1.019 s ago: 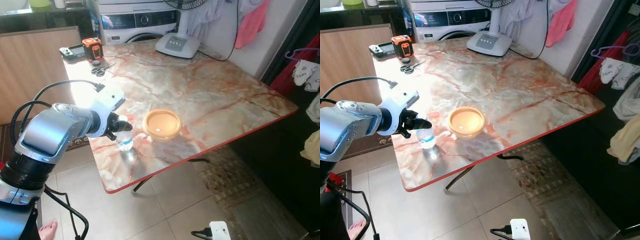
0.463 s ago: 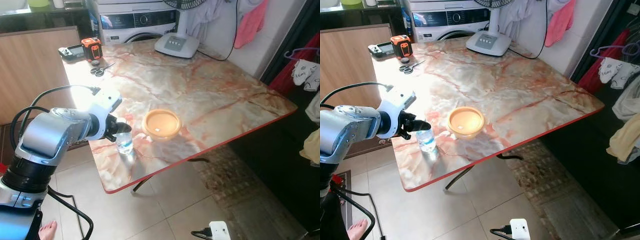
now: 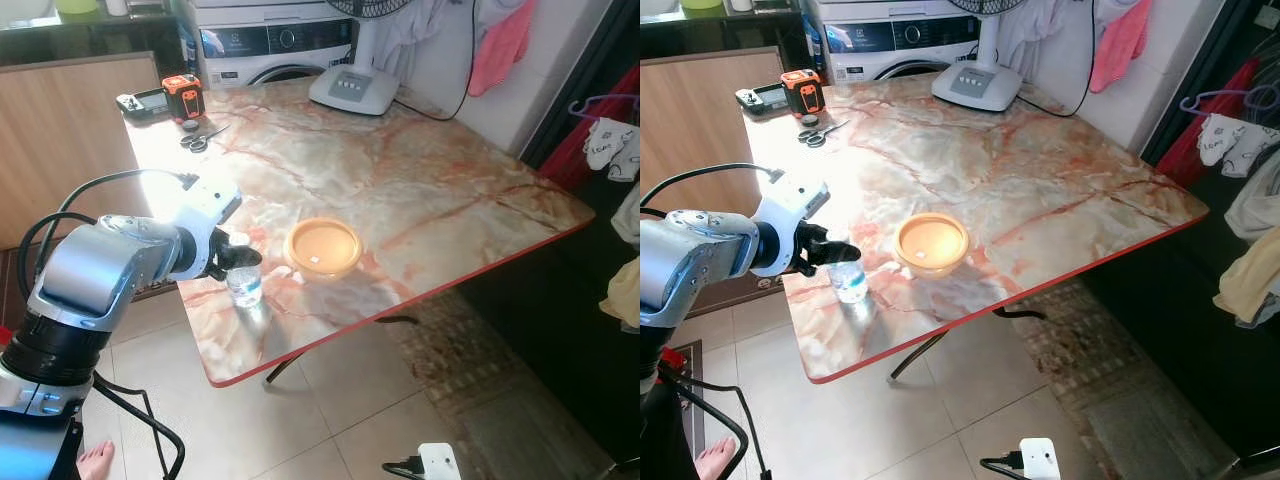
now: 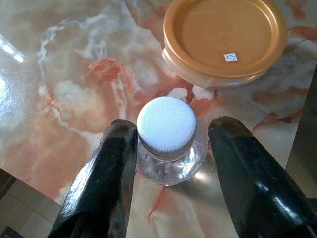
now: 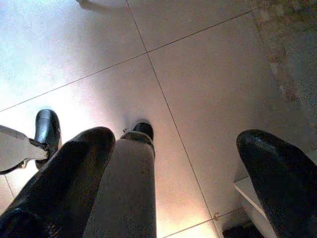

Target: Restocking fridge

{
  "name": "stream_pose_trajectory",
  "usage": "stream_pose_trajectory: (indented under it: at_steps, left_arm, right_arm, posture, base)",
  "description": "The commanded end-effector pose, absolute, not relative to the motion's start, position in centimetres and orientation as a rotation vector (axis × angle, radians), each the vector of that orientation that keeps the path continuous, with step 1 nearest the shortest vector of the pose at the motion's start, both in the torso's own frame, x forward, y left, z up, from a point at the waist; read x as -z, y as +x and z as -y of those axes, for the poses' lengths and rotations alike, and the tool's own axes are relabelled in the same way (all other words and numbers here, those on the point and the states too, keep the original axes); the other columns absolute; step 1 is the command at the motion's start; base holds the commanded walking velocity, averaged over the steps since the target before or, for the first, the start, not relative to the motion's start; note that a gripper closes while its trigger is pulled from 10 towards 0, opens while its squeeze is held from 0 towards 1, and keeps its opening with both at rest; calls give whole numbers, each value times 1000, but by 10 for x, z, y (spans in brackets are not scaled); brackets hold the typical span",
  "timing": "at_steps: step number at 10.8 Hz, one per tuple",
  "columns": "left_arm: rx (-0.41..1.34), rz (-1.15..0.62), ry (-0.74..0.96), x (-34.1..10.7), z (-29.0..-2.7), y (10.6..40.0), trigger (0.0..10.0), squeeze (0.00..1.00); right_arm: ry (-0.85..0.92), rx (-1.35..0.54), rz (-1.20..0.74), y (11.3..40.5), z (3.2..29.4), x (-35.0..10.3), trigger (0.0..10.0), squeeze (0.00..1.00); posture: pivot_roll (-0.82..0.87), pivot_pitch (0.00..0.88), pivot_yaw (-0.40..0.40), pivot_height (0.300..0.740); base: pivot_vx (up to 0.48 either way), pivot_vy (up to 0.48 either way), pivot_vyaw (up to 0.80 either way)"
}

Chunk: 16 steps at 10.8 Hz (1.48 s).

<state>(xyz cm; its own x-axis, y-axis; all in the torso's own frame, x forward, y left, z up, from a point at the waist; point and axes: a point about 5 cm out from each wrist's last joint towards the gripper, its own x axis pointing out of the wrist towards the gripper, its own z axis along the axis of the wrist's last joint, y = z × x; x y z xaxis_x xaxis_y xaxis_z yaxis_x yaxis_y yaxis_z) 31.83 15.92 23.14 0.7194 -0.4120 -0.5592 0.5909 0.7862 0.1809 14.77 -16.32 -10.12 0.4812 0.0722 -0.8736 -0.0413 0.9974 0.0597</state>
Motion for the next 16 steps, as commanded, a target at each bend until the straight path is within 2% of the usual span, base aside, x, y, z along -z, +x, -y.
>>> stream_pose_trajectory:
  at_steps: [1, 14, 15, 16]
  left_arm:
    - [554, -507, 376, -239, -159, 320, 10000, 0]
    - [549, -497, 332, -246, -156, 326, 10000, 0]
    - [547, -495, 336, -246, -156, 327, 9647, 0]
    - [545, -495, 336, -246, -156, 327, 5647, 0]
  right_arm:
    - [24, -65, -1082, 145, 167, 102, 10000, 0]
    - [23, -81, -1089, 144, 166, 102, 10000, 0]
    - [23, -81, -1090, 144, 166, 102, 10000, 0]
    - [23, -81, -1090, 144, 167, 102, 10000, 0]
  posture:
    - [28, 32, -101, 740]
    - [24, 25, -107, 740]
    - [22, 24, -107, 740]
    - [23, 24, -108, 740]
  base:
    - [0, 0, 0]
    - [0, 0, 0]
    - [0, 0, 0]
    - [0, 0, 0]
